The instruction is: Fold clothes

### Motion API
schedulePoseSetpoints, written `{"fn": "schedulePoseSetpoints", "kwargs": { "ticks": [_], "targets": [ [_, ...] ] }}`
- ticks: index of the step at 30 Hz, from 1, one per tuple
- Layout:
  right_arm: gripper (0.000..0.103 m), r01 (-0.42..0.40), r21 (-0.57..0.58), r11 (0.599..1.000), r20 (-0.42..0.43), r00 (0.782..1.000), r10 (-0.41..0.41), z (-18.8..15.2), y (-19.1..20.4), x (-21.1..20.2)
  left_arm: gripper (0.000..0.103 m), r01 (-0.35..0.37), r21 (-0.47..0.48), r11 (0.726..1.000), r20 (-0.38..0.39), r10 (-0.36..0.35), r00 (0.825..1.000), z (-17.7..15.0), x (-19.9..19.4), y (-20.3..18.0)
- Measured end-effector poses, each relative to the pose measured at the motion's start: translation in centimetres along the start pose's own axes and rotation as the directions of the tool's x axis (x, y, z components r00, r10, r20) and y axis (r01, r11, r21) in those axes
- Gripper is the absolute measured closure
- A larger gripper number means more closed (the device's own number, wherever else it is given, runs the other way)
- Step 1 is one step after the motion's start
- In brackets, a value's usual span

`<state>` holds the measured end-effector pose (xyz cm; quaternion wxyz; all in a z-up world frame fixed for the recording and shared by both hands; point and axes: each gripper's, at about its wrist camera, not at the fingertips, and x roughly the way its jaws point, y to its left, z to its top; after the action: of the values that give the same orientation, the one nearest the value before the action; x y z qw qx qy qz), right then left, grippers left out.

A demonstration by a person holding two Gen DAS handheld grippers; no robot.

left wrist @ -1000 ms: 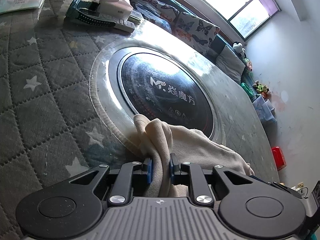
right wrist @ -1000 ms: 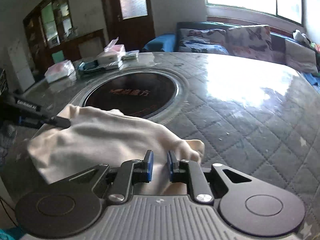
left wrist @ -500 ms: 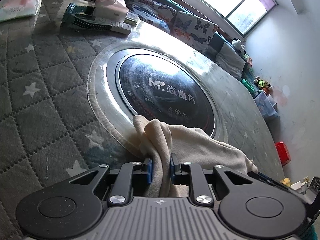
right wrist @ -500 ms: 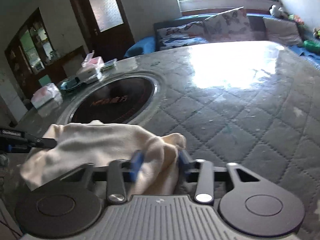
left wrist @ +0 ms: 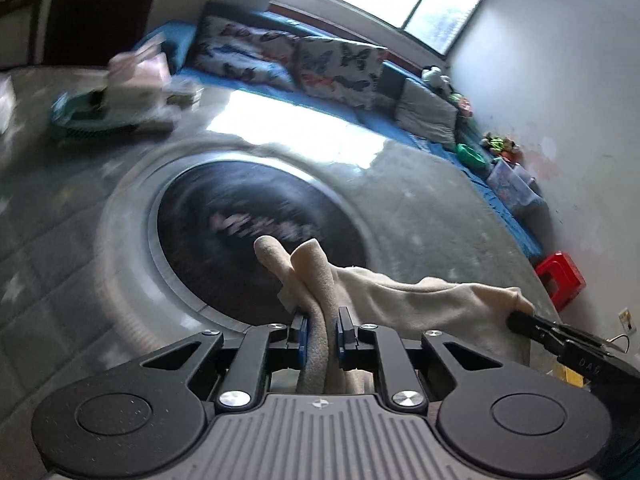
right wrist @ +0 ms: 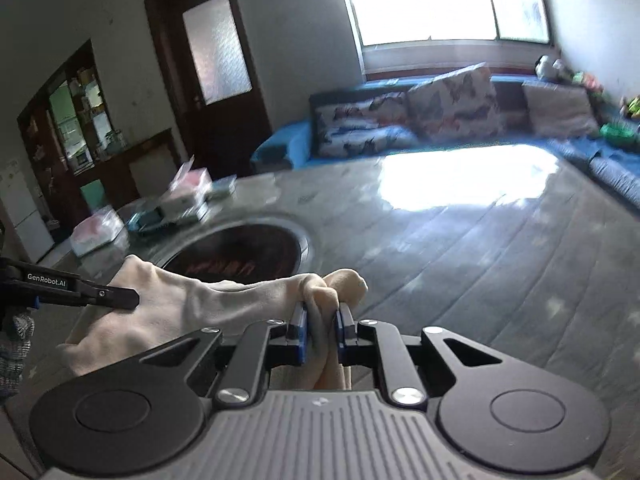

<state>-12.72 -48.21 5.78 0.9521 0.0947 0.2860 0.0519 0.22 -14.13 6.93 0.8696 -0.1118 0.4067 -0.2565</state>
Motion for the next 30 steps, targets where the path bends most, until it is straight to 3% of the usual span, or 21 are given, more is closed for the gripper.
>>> {"fn": "schedulePoseSetpoints", "kwargs": {
  "ticks": [7, 14, 30],
  "targets": [
    [0.091, 0.121, -0.007, 0.993, 0.078, 0.99, -0.12, 3.2, -3.5, -1.6, 0.088, 0.031, 0.065, 0.997, 0.004, -0.032, 0.999, 2.8, 3.7, -5.5],
    [0.091, 0.221, 0.019, 0.975, 0.097, 0.97, -0.222, 4.7, -7.5, -1.3, 0.088, 0.042, 0.129, 0.991, -0.018, -0.04, 0.999, 4.5, 8.2, -10.2],
    [0.091, 0.362, 0.071, 0.93, 0.008, 0.932, -0.363, 3.4, -13.5, 1.6, 0.088, 0.052, 0.191, 0.98, -0.106, -0.032, 0.994, 4.4, 15.2, -14.0]
  ]
}}
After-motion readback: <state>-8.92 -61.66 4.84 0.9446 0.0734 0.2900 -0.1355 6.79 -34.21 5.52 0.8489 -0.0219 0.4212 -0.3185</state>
